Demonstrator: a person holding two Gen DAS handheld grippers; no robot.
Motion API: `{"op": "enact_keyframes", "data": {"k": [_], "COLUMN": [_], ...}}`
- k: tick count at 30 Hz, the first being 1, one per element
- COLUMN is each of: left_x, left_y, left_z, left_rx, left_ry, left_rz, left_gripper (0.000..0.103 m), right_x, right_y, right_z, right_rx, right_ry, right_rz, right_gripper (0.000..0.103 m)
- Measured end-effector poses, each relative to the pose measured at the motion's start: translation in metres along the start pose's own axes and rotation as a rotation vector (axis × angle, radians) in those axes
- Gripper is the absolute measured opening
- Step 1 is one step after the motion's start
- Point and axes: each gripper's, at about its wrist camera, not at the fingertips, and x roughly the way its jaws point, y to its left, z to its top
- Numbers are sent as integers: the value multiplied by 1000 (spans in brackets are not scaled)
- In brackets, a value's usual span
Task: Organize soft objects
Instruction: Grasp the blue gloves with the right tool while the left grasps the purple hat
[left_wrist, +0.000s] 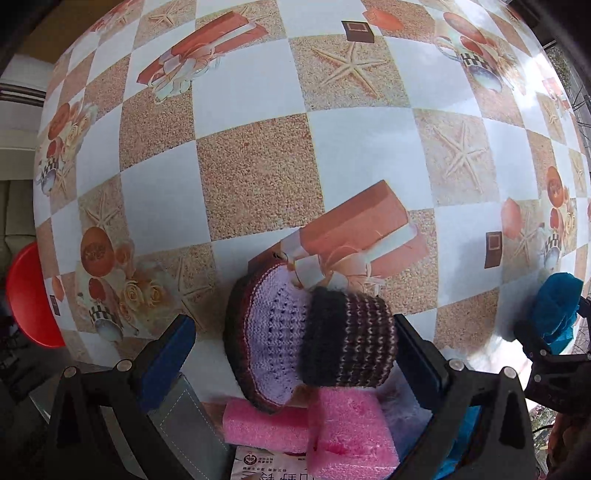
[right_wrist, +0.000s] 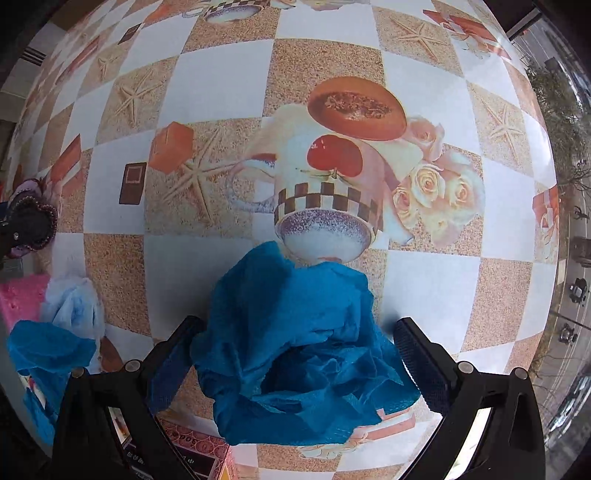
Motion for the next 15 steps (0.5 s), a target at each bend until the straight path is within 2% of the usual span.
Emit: {"op": "enact_keyframes", "data": {"k": [3, 5, 7, 8, 10, 11, 12, 15], "left_x": [16, 15, 9, 5, -6, -13, -22, -51], "left_y": [-6, -5, -7, -9, -16, -18, -21, -22], "left_z": [-1, -4, -6, -7, -12, -15, -20, -39], "left_rx": [2, -5, 15, 28, 65, 83, 98, 119], "left_ry": [44, 40, 27, 18, -30, -65, -104, -207], "left_rz": [28, 21, 5, 5, 40, 48, 53, 65], "left_gripper": [97, 94, 78, 64, 62, 61, 61, 61], "right_x": [0, 0, 3, 2, -8, -13, -20, -35], "right_y": [4, 3, 11, 11, 6, 5, 2, -13], "right_z": [-4, -4, 7, 19, 16, 12, 9, 0], "right_rx": [0, -6, 17, 36, 42, 38, 34, 85], "right_ry": [-7, 9, 34, 36, -6, -29, -50, -97], "right_rz": [3, 1, 2, 6, -1, -3, 7, 92], "right_gripper": [103, 103, 103, 99, 80, 57, 43, 39]}}
